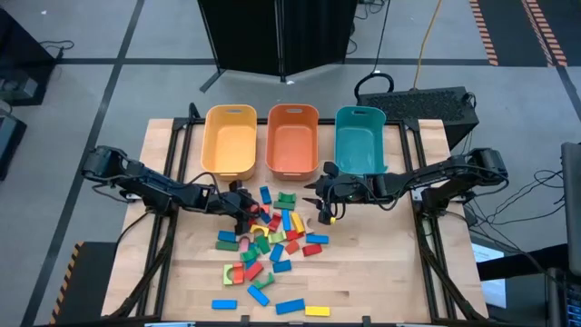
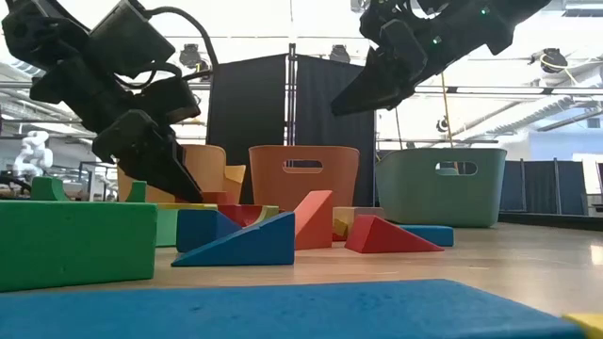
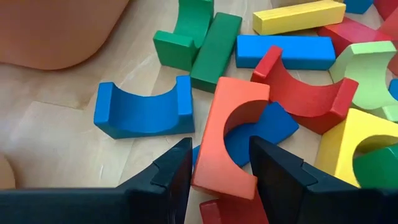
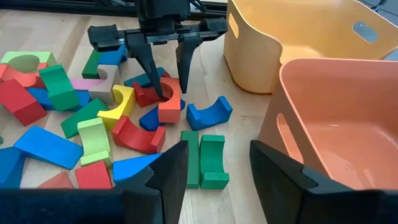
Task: Sort blocks by size
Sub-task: Put the orange arch block into the yellow bin
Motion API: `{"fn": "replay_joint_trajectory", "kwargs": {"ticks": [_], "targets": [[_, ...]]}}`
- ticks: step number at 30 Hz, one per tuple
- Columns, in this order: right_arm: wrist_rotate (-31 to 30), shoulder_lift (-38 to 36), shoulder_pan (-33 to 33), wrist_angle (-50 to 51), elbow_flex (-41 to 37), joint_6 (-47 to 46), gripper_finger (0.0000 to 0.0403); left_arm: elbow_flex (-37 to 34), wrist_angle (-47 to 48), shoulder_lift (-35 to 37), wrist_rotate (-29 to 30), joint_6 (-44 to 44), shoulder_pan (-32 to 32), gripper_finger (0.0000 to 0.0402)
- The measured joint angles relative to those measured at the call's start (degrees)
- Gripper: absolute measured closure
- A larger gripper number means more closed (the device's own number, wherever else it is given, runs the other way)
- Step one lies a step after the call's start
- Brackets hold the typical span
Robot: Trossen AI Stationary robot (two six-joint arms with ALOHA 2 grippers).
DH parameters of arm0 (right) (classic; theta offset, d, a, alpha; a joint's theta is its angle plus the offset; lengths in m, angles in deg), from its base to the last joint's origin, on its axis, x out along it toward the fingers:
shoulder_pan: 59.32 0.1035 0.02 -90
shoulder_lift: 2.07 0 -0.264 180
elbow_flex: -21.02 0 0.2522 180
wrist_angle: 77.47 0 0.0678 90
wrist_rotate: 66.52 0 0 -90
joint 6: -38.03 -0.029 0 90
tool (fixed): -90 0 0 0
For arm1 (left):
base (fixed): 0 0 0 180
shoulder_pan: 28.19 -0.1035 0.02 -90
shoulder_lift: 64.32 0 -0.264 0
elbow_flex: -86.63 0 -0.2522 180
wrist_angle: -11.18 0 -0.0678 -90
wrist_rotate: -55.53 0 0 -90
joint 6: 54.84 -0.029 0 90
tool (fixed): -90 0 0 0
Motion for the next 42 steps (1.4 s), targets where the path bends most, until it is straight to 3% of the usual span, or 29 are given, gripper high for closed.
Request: {"fn": "replay_joint_trajectory", "kwargs": {"ticks": [18, 32, 42], "targets": [[0.0, 0.0, -0.04, -0.31, 0.0, -0.03, 0.0243, 2.38, 3.0, 0.0, 0.23, 0.05, 0.02, 0.0279], [0.02, 0.02, 0.42, 3.67, 0.0, -4.04, 0.0243, 21.35, 29.72, 2.31, 0.61, -3.01, -2.37, 0.0276], [0.04, 0.02, 1.88, 3.59, -0.02, -4.06, 0.0243, 27.77, 43.67, 16.02, 2.32, -4.82, -9.85, 0.0276]]}}
